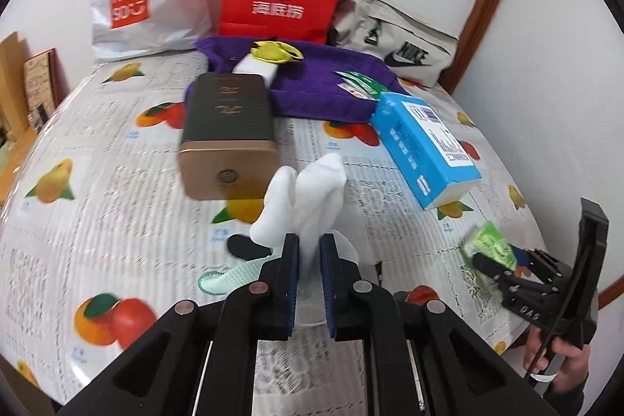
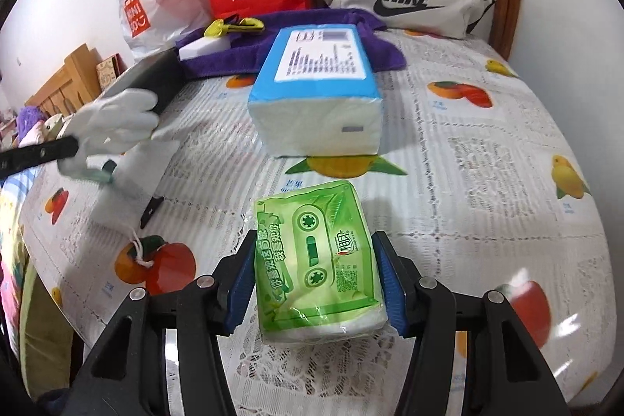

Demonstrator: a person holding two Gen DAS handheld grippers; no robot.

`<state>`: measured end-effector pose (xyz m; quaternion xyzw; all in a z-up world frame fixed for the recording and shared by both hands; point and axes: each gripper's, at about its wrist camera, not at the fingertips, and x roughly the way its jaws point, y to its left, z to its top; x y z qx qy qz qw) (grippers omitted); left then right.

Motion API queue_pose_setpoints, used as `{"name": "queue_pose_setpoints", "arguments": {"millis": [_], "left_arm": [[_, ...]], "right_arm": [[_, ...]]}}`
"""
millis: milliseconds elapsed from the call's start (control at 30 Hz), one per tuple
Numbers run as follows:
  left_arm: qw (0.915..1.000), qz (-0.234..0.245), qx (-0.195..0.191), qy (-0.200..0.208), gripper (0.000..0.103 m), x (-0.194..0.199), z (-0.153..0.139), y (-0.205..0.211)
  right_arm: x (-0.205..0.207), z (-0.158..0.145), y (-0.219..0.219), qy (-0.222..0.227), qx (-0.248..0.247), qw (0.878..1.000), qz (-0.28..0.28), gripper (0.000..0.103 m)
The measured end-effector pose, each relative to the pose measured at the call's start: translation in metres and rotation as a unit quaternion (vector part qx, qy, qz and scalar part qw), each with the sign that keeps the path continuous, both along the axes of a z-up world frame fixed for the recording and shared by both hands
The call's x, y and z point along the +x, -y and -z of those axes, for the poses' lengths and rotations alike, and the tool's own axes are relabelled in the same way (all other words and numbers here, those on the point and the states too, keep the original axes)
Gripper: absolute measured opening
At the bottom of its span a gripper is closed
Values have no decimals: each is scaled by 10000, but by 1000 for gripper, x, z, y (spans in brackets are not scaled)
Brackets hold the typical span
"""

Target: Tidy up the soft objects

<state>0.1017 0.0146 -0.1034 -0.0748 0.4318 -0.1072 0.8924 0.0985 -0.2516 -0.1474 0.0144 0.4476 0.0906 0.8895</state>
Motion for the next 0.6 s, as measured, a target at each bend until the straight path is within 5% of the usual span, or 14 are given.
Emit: {"name": "queue_pose_setpoints", "arguments": {"millis": [600], "left_arm": [[9987, -293, -119, 400, 11, -6, -51, -22]], "right_arm": [[6, -68, -6, 392, 90, 9992, 33, 56]]}}
